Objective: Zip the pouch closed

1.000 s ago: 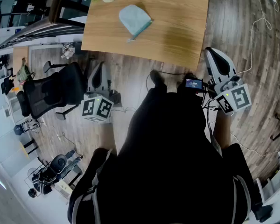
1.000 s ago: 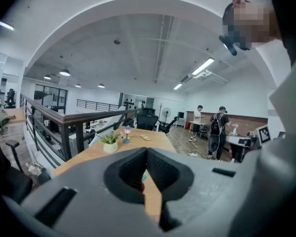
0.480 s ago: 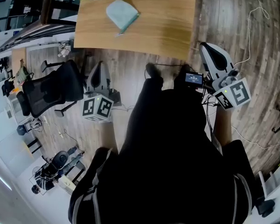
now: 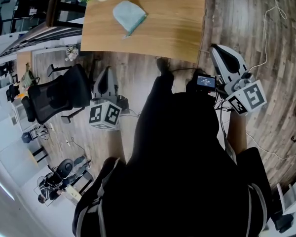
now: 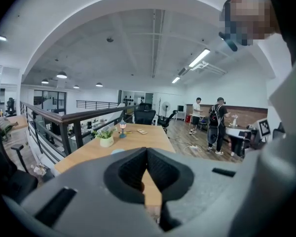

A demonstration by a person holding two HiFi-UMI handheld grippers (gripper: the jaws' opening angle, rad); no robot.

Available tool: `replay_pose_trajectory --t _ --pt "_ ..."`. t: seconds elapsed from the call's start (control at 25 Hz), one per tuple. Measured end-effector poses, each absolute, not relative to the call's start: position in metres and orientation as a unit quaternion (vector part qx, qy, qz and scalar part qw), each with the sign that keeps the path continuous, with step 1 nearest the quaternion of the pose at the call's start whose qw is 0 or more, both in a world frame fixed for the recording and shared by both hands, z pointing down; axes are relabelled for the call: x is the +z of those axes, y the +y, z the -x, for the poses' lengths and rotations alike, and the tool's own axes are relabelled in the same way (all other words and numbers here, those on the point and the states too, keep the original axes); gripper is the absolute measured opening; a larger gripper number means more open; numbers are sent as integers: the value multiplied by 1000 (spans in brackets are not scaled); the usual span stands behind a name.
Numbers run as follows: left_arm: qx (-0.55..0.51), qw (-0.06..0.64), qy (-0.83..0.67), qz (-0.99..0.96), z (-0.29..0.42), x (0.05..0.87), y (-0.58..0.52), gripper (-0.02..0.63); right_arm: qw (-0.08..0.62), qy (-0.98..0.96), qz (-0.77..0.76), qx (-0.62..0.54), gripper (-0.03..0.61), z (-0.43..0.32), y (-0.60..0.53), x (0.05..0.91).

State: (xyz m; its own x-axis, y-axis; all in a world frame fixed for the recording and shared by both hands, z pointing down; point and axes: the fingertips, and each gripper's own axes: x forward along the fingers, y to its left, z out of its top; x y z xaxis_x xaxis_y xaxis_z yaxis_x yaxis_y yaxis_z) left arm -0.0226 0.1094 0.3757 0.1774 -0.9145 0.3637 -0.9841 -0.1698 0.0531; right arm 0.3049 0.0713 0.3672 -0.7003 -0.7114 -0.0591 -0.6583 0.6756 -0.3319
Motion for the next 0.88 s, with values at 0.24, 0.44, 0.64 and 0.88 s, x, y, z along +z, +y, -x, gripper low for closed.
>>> replay_pose_trajectory --t 0.24,0.44,0.64,0.88 --pt "123 136 -615 -767 25 379 93 0 91 906 389 -139 12 -300 72 362" --pt "119 119 -602 -781 27 377 72 0 84 899 405 -141 12 -296 73 360" --pt "111 132 -601 -780 41 383 60 0 52 900 408 -142 12 -275 64 363" --pt "95 158 -608 -772 79 406 45 0 10 908 394 -139 12 -226 44 362"
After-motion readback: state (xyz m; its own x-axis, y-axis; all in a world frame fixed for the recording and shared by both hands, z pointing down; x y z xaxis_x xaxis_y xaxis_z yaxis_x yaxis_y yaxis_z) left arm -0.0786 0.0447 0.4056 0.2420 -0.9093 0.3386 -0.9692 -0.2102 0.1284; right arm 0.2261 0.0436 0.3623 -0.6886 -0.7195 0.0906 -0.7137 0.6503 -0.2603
